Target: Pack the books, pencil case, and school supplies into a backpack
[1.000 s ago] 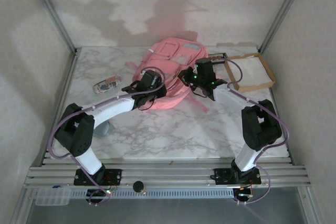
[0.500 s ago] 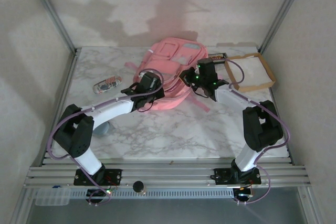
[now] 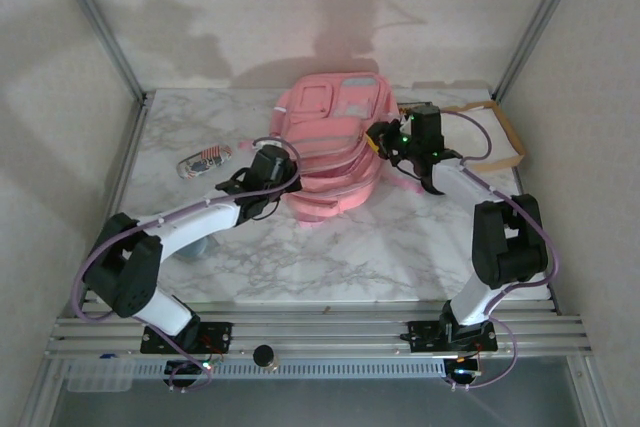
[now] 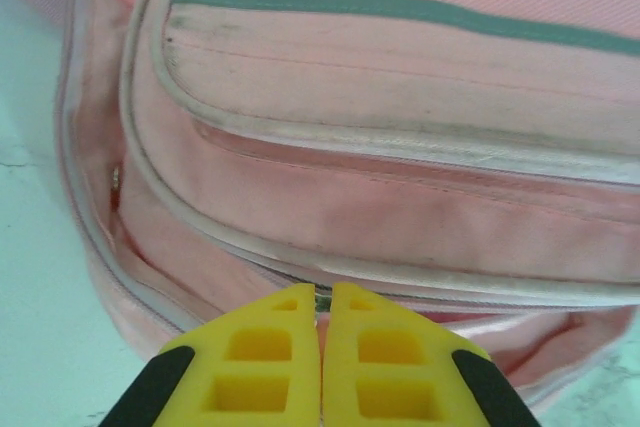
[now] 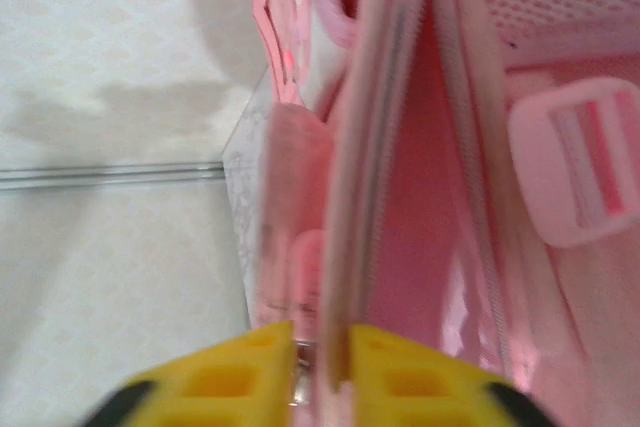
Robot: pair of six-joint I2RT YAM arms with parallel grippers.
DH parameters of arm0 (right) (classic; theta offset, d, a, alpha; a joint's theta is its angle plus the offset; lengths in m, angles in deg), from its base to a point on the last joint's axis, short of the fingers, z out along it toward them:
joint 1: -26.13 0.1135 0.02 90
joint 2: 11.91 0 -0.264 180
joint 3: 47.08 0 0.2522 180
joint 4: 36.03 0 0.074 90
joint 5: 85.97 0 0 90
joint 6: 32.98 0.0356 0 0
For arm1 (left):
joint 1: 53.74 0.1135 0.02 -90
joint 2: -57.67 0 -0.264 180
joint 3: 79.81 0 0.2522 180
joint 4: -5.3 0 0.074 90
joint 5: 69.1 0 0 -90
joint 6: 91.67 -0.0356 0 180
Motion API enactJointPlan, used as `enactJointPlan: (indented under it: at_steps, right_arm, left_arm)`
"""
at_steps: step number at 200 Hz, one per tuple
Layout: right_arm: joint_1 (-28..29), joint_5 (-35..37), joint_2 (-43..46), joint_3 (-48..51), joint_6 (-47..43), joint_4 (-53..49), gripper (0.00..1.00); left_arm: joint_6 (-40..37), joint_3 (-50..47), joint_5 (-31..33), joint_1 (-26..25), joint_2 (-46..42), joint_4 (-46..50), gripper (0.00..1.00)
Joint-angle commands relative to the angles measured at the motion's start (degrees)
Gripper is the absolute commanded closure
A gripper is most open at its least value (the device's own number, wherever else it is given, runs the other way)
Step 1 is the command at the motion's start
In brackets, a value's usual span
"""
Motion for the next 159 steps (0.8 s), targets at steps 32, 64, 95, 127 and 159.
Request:
enactJointPlan:
  at_steps: [32,64,95,127,159]
  right_arm:
    - [5.5,-1.1,1.3,6.7,1.3,8.3,0.30]
    - [9.8,3.6,4.0,14.1,7.2,13.4,0.16]
    - [13.7,4.2,1.1,12.4,8.4,14.7,0.11]
    - [18.3,8.2,-0.5,10.7,10.8,19.4,0.22]
    - [19.3,15.7,-1.5,6.9,10.5,16.5,0.47]
  left_arm:
    - [2.1,1.2,-2.9,-1.5,-0.6,-6.9,1.00]
    - [1.8,1.2,-2.8,-2.2,-0.9,-6.9,1.00]
    - [1.9,0.9,-2.4,-2.3,-1.0,-6.6,1.00]
    - [1.4,0.7,-0.6,-2.4,-1.5,-4.7,1.00]
    - [1.4,0.0,0.6,-2.4,-2.0,-4.0,1.00]
